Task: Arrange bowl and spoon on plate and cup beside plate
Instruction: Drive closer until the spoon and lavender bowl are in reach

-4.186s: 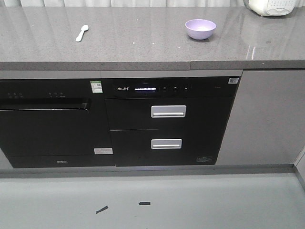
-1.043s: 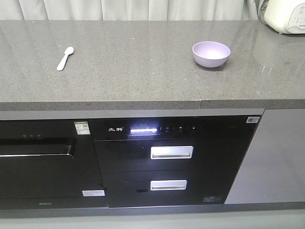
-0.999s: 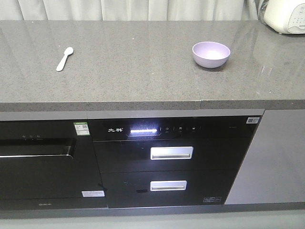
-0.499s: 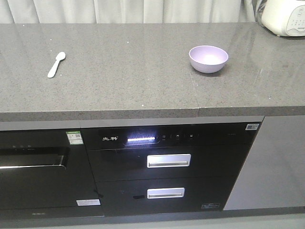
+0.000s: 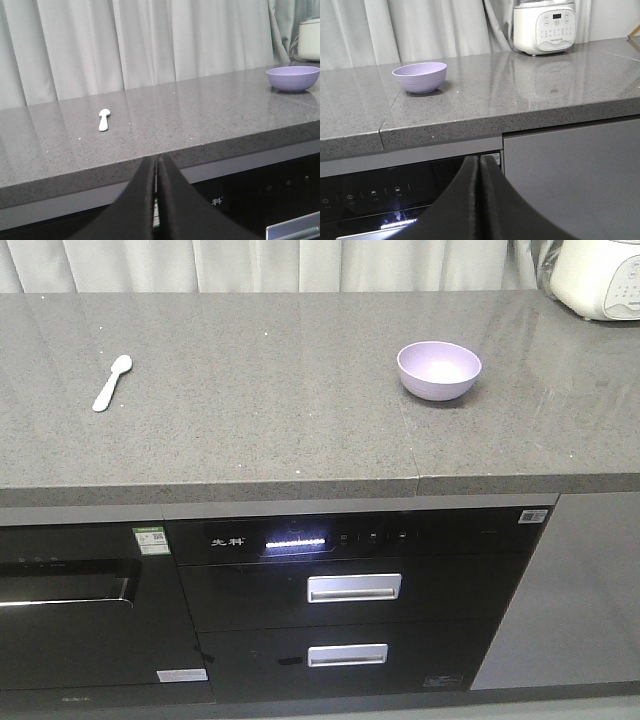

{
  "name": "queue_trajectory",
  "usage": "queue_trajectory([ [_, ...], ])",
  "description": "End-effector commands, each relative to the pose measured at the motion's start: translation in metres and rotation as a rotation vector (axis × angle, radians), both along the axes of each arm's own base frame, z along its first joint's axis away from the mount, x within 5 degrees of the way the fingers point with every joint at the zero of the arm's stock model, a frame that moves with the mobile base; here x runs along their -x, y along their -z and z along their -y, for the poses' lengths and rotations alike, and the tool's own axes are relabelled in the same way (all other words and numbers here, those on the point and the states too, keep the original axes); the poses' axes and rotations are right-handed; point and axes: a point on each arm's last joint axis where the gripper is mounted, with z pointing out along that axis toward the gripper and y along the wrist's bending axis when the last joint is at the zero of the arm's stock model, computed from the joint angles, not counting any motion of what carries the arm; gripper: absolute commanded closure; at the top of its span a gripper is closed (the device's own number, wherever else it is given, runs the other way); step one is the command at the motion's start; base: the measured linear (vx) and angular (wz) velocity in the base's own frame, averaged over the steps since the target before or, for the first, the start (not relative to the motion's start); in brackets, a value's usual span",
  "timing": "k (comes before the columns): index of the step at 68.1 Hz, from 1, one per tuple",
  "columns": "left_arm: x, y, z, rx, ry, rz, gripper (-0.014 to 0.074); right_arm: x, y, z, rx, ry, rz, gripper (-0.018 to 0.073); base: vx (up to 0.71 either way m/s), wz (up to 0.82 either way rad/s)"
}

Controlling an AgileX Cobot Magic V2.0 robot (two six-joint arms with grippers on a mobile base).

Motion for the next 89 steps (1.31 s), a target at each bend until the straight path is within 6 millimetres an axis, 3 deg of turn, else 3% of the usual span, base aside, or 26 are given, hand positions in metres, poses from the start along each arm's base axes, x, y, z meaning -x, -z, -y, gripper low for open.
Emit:
queue_trajectory([
  [1,-0.0022,0.0048,0.0012,0.013,0.013,0.021,0.0602,0.0000,-0.0021,-0.0003,0.020,-0.002,0.069,0.0564,0.05,-0.01],
  [89,-0.0022,0.0048,0.0012,0.013,0.013,0.021,0.0602,0.0000,-0.0021,-0.0003,0.020,-0.002,0.069,0.0564,0.07,0.01],
])
